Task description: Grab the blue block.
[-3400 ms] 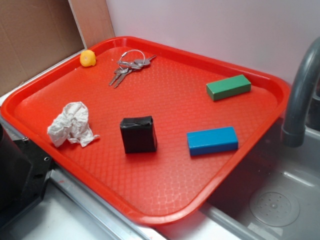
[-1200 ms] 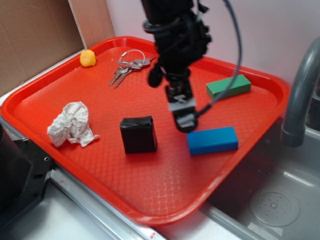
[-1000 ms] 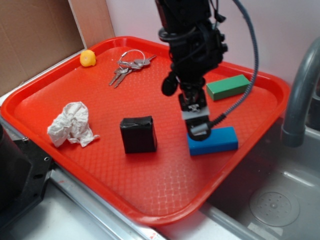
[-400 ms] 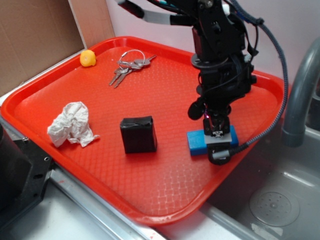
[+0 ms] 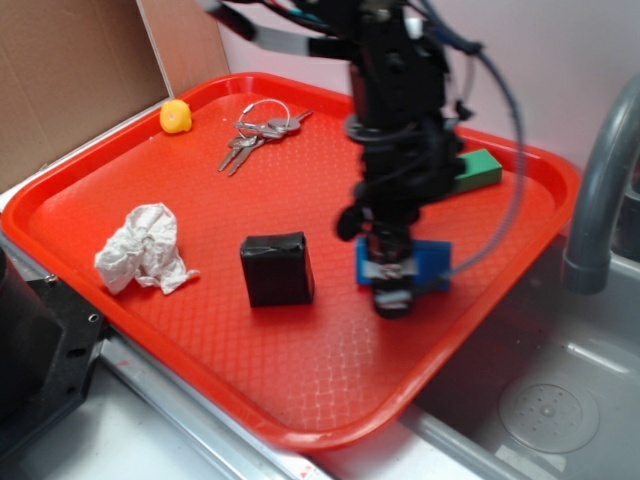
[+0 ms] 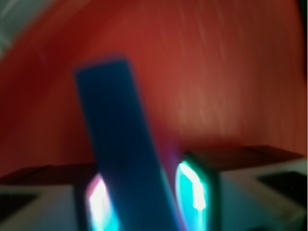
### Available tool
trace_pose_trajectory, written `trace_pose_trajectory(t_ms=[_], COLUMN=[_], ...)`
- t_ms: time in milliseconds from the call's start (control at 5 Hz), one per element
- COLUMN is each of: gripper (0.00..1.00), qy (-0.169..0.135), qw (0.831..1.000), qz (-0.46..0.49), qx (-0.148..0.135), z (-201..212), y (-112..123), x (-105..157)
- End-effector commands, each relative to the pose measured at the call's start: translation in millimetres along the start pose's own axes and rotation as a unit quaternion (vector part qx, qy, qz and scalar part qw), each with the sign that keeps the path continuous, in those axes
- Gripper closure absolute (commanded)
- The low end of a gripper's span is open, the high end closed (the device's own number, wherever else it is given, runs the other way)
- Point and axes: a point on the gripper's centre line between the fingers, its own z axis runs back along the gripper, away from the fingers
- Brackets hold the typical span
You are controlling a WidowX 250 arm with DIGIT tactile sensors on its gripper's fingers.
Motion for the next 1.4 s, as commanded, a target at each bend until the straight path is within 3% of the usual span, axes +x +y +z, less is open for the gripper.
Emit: trace_pose_trajectory(t_ms=[0, 200, 400, 600, 800, 1200], gripper=[1.0, 1.0, 1.0, 1.0, 1.0, 1.0], qy=[-0.037, -0.049, -0.038, -0.031, -0.06, -0.045], qw=[0.999, 0.994, 0.976, 0.95, 0.928, 0.917], qz=[0.026, 0.077, 0.193, 0.291, 0.353, 0.384], qx=[0.024, 0.064, 0.095, 0.105, 0.102, 0.098], z=[55.9, 101.6, 145.9, 164.3, 174.3, 176.8], y=[0.2, -3.0, -6.3, 7.0, 25.3, 46.3], x=[-20.3, -39.3, -72.7, -106.6, -128.8, -136.2])
